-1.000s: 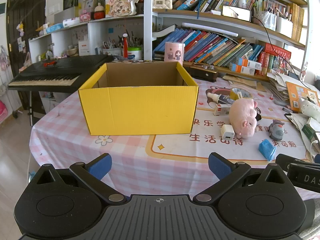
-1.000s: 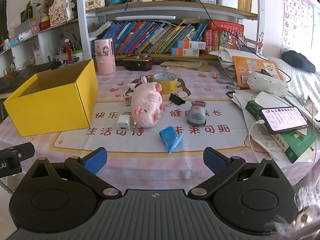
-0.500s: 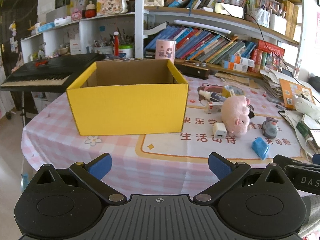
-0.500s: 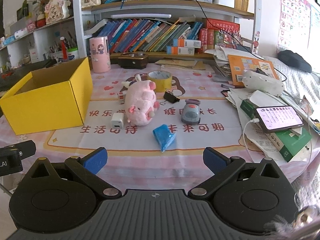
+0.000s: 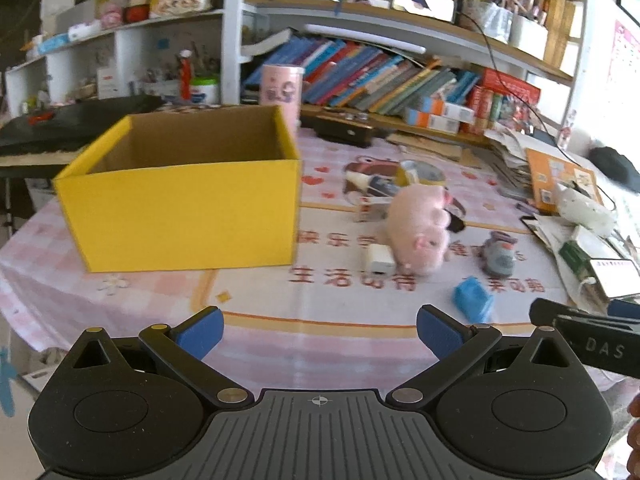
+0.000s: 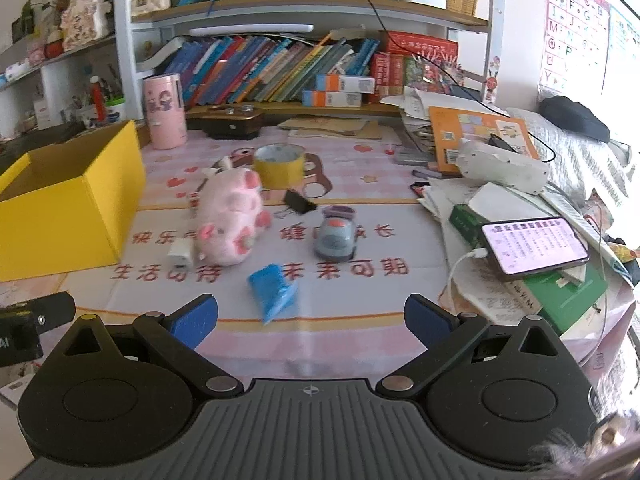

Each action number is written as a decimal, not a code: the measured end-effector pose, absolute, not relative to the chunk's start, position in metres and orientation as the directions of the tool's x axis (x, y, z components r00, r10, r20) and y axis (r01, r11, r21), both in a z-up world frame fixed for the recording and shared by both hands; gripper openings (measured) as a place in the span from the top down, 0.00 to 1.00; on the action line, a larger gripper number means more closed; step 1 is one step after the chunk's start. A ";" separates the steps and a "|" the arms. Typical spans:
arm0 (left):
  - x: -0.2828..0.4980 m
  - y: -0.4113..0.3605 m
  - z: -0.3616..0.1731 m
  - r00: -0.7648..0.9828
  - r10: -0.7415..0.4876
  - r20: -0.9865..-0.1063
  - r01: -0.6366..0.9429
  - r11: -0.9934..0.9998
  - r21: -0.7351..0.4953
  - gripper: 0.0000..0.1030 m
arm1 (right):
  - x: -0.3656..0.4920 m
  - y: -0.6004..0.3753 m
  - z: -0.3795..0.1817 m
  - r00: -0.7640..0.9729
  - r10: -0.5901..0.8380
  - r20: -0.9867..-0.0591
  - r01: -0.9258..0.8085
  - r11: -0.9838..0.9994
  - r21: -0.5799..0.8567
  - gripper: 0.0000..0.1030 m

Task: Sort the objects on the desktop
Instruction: 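Grasp the blue cloth with the left tool while the right tool grasps the grey toy car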

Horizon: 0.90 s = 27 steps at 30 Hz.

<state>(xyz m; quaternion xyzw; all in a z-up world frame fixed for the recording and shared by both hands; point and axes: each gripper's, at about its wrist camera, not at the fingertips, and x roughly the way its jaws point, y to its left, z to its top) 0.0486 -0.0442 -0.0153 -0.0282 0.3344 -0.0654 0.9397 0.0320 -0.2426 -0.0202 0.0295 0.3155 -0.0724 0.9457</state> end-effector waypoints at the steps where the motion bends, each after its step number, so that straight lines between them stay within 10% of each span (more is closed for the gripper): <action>1: 0.051 -0.050 -0.016 0.763 -0.150 -0.629 0.111 0.989 -0.101 0.00 | 0.035 -0.247 -0.020 0.788 -0.119 -0.604 0.156 0.988 0.009 0.02; 13: 0.085 -0.117 -0.026 0.715 -0.217 -0.665 0.173 0.976 -0.133 0.02 | 0.081 -0.303 -0.021 0.776 -0.092 -0.624 0.119 0.993 0.001 0.08; 27: 0.122 -0.189 -0.056 0.627 -0.224 -0.746 0.216 0.970 -0.109 0.37 | 0.143 -0.335 -0.039 0.727 0.033 -0.686 -0.035 0.999 0.011 0.20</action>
